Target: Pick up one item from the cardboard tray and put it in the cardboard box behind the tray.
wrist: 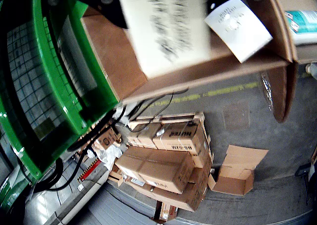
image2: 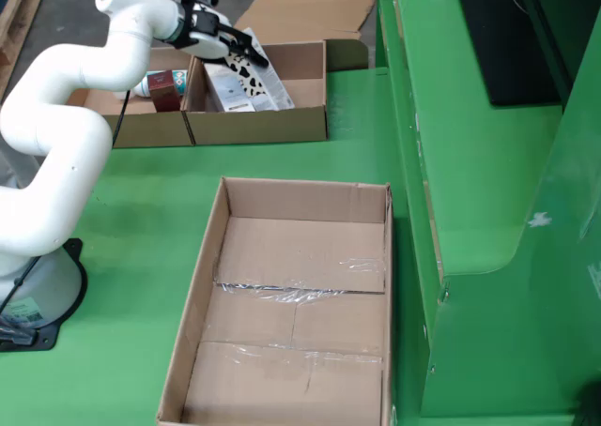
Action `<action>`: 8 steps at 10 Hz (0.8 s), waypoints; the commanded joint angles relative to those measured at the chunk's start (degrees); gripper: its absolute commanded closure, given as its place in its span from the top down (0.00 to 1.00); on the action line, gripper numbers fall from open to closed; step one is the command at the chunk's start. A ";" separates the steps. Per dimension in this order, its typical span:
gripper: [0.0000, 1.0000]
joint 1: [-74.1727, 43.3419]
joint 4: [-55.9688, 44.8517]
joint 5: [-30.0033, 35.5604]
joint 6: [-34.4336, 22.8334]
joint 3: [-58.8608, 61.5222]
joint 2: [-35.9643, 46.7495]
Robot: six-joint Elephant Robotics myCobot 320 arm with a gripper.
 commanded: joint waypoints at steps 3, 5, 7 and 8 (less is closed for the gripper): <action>0.90 -0.26 0.60 -0.49 -0.28 1.31 1.58; 1.00 -0.26 0.60 -0.49 -0.33 1.31 1.57; 1.00 -0.26 0.60 -0.49 -0.33 1.31 1.57; 1.00 -0.26 0.60 -0.49 -0.33 1.31 1.57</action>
